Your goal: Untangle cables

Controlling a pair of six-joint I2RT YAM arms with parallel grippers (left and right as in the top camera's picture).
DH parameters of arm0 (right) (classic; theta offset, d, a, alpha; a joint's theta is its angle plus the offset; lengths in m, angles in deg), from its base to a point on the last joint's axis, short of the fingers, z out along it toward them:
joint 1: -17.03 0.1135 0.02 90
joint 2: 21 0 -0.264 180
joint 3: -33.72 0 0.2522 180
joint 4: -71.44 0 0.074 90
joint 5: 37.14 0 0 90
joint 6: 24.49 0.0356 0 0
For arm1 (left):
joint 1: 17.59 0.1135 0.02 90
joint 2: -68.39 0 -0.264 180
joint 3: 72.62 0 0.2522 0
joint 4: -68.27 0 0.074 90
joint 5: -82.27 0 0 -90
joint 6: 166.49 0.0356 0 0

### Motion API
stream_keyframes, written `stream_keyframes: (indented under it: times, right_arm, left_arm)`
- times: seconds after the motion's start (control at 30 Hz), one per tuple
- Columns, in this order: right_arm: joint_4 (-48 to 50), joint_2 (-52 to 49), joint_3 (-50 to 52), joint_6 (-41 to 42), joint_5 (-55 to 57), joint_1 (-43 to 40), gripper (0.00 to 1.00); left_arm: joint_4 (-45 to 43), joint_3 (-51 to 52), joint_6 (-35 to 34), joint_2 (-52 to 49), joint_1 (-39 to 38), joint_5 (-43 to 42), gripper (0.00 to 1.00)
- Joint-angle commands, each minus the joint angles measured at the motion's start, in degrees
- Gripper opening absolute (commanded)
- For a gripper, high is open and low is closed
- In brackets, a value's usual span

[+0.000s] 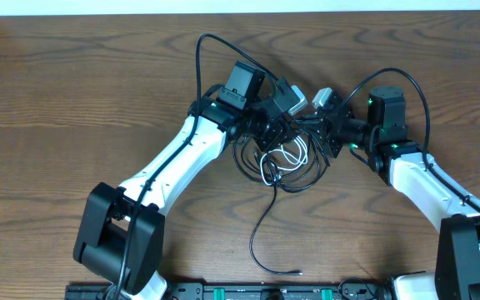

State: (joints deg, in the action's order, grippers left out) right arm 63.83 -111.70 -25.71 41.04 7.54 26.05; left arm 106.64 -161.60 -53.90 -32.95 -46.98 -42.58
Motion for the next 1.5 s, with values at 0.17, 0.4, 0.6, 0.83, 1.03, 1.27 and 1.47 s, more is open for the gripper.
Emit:
stream_keyframes:
  times: [0.17,0.4,0.6,0.83,1.03,1.27,1.47]
  right_arm:
    - [-0.2,0.52,-0.2,4.76,-2.05,0.52,0.01]
    - [-1.27,0.52,-0.2,4.76,-1.99,1.2,0.01]
    - [-1.27,0.52,-0.2,4.76,-1.99,1.18,0.01]
    - [-1.29,0.52,-0.2,4.76,-2.01,1.2,0.01]
    - [-1.29,0.52,-0.2,4.76,-2.01,1.2,0.01]
    - [-1.27,0.52,-0.2,4.74,-1.97,1.2,0.6]
    - [-1.25,0.52,-0.17,4.74,-1.97,1.16,0.92]
  left_arm:
    - [-1.84,0.0,0.92,1.36,-0.33,1.75,0.41]
    - [-2.84,0.0,0.7,1.36,-0.33,1.73,0.34]
    - [-2.82,0.0,0.7,1.36,-0.33,1.73,0.23]
    - [-2.82,0.0,0.7,1.36,-0.33,1.73,0.08]
    - [-2.82,0.0,0.7,1.36,-0.33,1.73,0.08]
    - [-2.82,0.0,0.68,1.36,-0.33,1.73,0.08]
    - [-2.84,0.0,0.68,1.36,-0.26,1.75,0.08]
